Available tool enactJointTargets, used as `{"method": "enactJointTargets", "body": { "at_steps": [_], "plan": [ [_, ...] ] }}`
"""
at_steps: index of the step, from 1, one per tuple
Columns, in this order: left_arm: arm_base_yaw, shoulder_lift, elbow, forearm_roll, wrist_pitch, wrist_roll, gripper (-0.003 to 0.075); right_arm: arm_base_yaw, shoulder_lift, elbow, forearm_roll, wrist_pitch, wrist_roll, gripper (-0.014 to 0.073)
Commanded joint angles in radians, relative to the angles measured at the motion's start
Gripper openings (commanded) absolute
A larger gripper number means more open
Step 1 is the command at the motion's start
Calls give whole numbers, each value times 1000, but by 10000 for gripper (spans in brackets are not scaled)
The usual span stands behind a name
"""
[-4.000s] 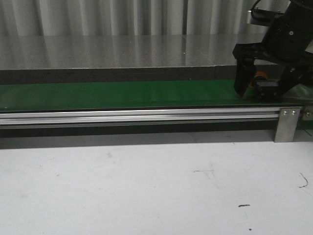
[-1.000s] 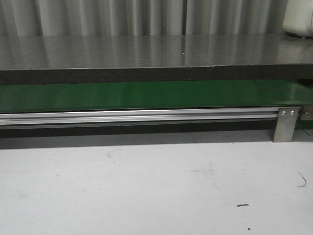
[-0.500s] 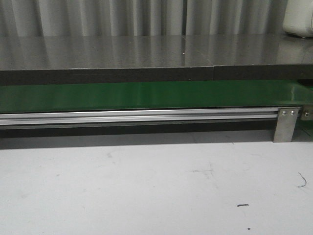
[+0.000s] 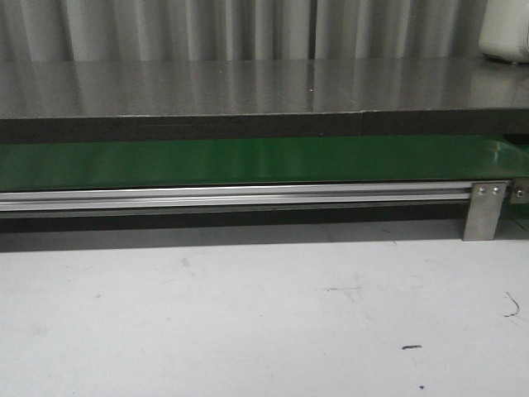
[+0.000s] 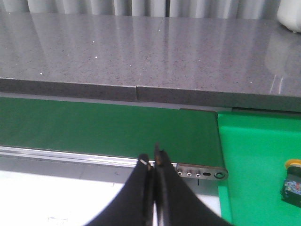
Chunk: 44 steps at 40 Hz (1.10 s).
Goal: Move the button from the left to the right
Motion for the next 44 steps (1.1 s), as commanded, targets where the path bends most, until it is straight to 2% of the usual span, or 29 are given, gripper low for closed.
{"method": "enactJointTargets", "body": {
  "at_steps": [1, 15, 19, 23, 31, 38, 44],
  "plan": [
    [-5, 7, -28, -14, -77, -9, -21, 2, 3, -23, 5, -70, -8, -58],
    [-5, 7, -28, -14, -77, -9, -21, 2, 3, -23, 5, -70, -8, -58],
    [-5, 1, -5, -6, -117, -9, -21, 2, 3, -23, 5, -70, -8, -58],
    [-5, -33, 56, -6, -219, -18, -21, 2, 3, -23, 5, -70, -8, -58],
    [-15, -139, 260, 19, -418, -130, -21, 2, 3, -23, 5, -70, -8, -58],
    [-85, -214, 392, 90, -451, -200, -21, 2, 3, -23, 5, -70, -8, -58],
    [-136, -230, 399, 122, -414, -200, -21, 2, 3, -23, 5, -70, -8, -58]
  ]
}}
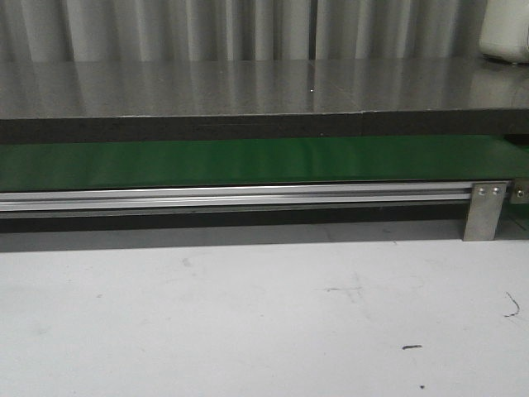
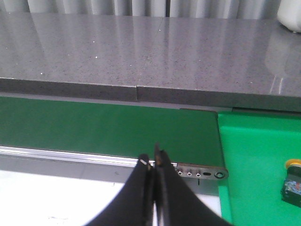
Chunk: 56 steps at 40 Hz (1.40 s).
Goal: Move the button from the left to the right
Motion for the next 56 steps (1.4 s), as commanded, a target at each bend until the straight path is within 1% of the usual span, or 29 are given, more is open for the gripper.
{"method": "enactJointTargets", "body": {
  "at_steps": [1, 7, 10, 48, 50, 56],
  "plan": [
    [-23, 2, 28, 35, -68, -16, -21, 2, 3, -23, 5, -72, -5, -58],
    [-20, -81, 28, 37, -52, -16, -21, 2, 3, -23, 5, -72, -5, -58],
    [-20, -68, 28, 35, -73, -16, -21, 2, 4, -23, 5, -72, -5, -58],
    [-20, -69, 28, 35, -71, -16, -21, 2, 5, -22, -3, -74, -5, -58],
    [-20, -69, 28, 35, -71, -16, -21, 2, 5, -17, -19, -83, -5, -58],
    [-20, -69, 28, 35, -71, -16, -21, -2, -8, 46, -58, -168, -4, -58]
  ]
}}
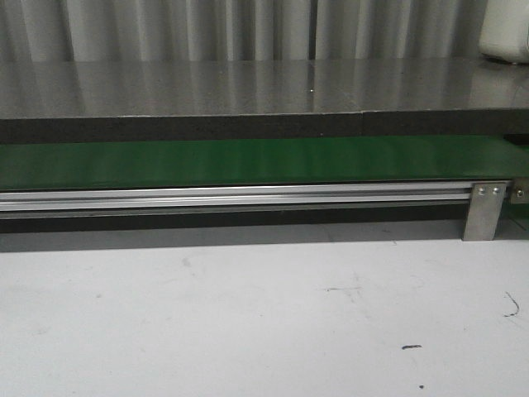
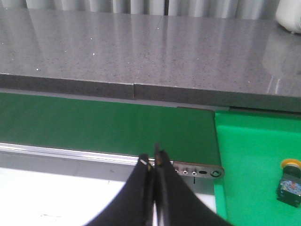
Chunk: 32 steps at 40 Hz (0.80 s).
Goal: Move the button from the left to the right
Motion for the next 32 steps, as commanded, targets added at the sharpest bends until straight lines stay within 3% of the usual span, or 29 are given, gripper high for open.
{"method": "enactJointTargets", "body": {
  "at_steps": [1, 8, 18, 32],
  "plan": [
    [-6, -14, 28, -1, -83, -9, -21, -5, -15, 28, -34, -148, -3, -58],
    [-6, -14, 28, -1, -83, -9, -21, -57, -146, 219, -35, -235, 7, -58],
    [-6, -14, 28, -1, -83, -9, -21, -124, -338, 413, 25, -209, 16, -58],
    [-6, -14, 28, -1, -83, -9, -21, -129, -395, 427, 56, -114, 16, -58]
  ]
}}
